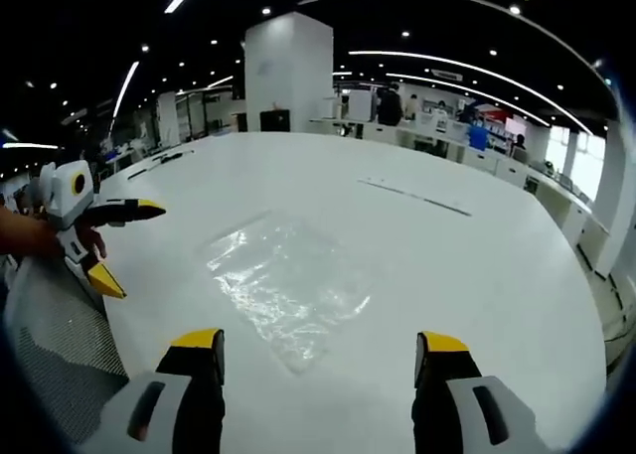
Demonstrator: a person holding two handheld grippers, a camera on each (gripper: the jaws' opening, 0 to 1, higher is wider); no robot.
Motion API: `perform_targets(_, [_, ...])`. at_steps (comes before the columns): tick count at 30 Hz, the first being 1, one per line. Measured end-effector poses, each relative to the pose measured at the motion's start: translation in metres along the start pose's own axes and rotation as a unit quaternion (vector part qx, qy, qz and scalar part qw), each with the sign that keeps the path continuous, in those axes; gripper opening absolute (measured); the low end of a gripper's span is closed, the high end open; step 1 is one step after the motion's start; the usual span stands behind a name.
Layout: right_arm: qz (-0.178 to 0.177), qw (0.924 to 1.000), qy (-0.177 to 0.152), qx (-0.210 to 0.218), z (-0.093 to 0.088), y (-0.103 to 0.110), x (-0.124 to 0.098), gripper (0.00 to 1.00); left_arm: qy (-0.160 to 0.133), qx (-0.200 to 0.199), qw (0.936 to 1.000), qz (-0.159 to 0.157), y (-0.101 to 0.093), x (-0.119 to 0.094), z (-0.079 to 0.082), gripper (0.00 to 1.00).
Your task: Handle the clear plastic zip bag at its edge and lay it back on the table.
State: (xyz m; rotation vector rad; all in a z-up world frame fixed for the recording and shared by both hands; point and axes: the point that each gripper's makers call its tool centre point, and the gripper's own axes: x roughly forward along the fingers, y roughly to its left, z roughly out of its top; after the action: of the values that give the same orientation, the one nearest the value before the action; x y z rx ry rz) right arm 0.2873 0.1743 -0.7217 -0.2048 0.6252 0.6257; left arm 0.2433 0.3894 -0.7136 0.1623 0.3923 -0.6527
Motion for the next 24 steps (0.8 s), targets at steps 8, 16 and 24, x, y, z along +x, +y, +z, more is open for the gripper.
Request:
perform_targets(8, [0.013,0.9997,0.008,0.019,0.001,-0.006,0.01,0.66,0.002,-0.003,1.0,-0.005,-0.003,0.001,-0.001,0.97])
perform_targets(16, [0.022,0.9995,0.02,0.013,-0.001,-0.01,0.02,0.53,0.003,-0.006,1.0,-0.004,-0.002,0.001,-0.002,0.96])
perform_targets(24, [0.022,0.9989,0.035,0.021,-0.002,-0.018,0.03,0.52,0.005,-0.007,1.0,-0.004,-0.003,0.001,-0.002,0.96])
